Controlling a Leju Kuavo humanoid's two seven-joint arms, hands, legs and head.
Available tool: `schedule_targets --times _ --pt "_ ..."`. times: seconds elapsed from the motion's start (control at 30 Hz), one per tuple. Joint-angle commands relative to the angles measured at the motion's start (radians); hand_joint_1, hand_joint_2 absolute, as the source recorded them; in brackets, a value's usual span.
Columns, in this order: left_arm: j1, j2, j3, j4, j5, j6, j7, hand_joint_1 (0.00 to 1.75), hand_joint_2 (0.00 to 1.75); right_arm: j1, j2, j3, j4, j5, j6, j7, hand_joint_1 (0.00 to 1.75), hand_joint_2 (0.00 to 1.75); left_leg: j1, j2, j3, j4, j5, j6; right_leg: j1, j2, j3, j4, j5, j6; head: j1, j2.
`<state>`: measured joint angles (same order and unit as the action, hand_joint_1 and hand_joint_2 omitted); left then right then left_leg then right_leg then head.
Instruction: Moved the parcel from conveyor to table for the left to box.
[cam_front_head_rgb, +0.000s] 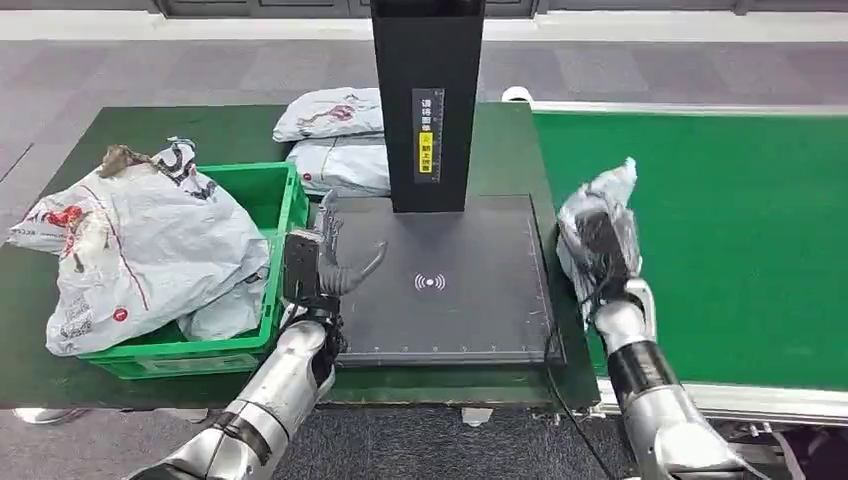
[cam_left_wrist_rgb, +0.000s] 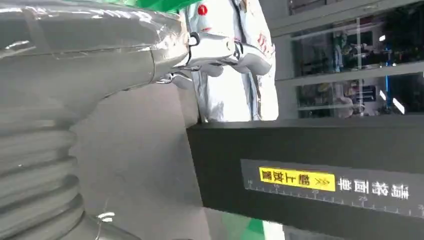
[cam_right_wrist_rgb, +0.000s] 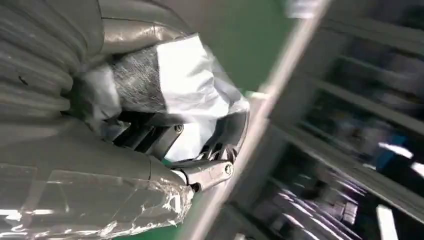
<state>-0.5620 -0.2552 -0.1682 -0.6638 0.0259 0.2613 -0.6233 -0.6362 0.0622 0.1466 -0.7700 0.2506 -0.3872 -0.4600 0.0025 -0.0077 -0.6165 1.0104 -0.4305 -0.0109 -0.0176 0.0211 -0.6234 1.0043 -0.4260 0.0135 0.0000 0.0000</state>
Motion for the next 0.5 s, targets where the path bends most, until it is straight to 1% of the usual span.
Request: schedule_targets --times 0.03,0.1,0.3,0.4,0.43,0.47,0.5 --pt "-0.063 0.011 -0.027 0.078 0.006 0.006 0.004 0.0 1.75 -0.106 -0.001 0.195 -0.117 -0.096 -0.017 -0.043 1.75 1.75 0.001 0.0 0.003 -0.001 -0.001 -0.001 0.002 -0.002 0.003 0.0 -0.002 -0.002 0.0 0.0" --pt "-0.062 0.011 -0.027 0.08 0.007 0.006 0.004 0.0 1.75 -0.111 -0.003 0.195 -0.1 -0.098 -0.014 -0.049 1.75 1.75 0.001 -0.002 0.003 -0.001 -0.001 -0.001 0.002 -0.003 0.004 -0.001 -0.002 -0.001 0.0 0.0" --pt "-0.061 0.012 -0.027 0.08 0.007 0.005 0.004 0.0 1.75 -0.113 -0.001 0.196 -0.099 -0.098 -0.013 -0.049 1.75 1.75 0.001 -0.002 0.0 0.0 0.0 0.0 0.001 -0.002 0.002 0.0 -0.001 -0.001 0.0 0.0" --pt "-0.061 0.012 -0.027 0.08 0.007 0.005 0.004 0.0 1.75 -0.113 -0.001 0.196 -0.099 -0.098 -0.013 -0.049 1.75 1.75 0.001 0.0 0.004 -0.001 -0.001 0.0 0.002 -0.002 0.006 -0.001 -0.002 -0.002 0.0 0.0" --pt "-0.061 0.012 -0.026 0.079 0.008 0.003 0.003 0.0 1.75 -0.114 0.0 0.196 -0.096 -0.104 -0.002 -0.049 1.75 1.75 0.001 -0.002 0.004 -0.001 -0.001 0.0 0.002 -0.004 0.006 -0.002 -0.002 -0.002 0.0 0.0" --pt "-0.059 0.012 -0.027 0.078 0.008 0.003 0.002 0.0 1.75 -0.111 0.0 0.198 -0.101 -0.112 0.014 -0.052 1.75 1.75 0.001 -0.003 0.0 0.0 0.0 0.0 0.001 -0.003 0.002 0.0 -0.001 -0.001 0.0 0.0" --pt "-0.058 0.012 -0.027 0.077 0.008 0.002 0.002 0.0 1.75 -0.108 0.0 0.204 -0.107 -0.11 0.017 -0.057 1.75 1.75 0.0 -0.002 0.001 -0.001 -0.001 0.0 0.001 -0.004 0.003 0.0 -0.001 -0.001 0.0 0.0"
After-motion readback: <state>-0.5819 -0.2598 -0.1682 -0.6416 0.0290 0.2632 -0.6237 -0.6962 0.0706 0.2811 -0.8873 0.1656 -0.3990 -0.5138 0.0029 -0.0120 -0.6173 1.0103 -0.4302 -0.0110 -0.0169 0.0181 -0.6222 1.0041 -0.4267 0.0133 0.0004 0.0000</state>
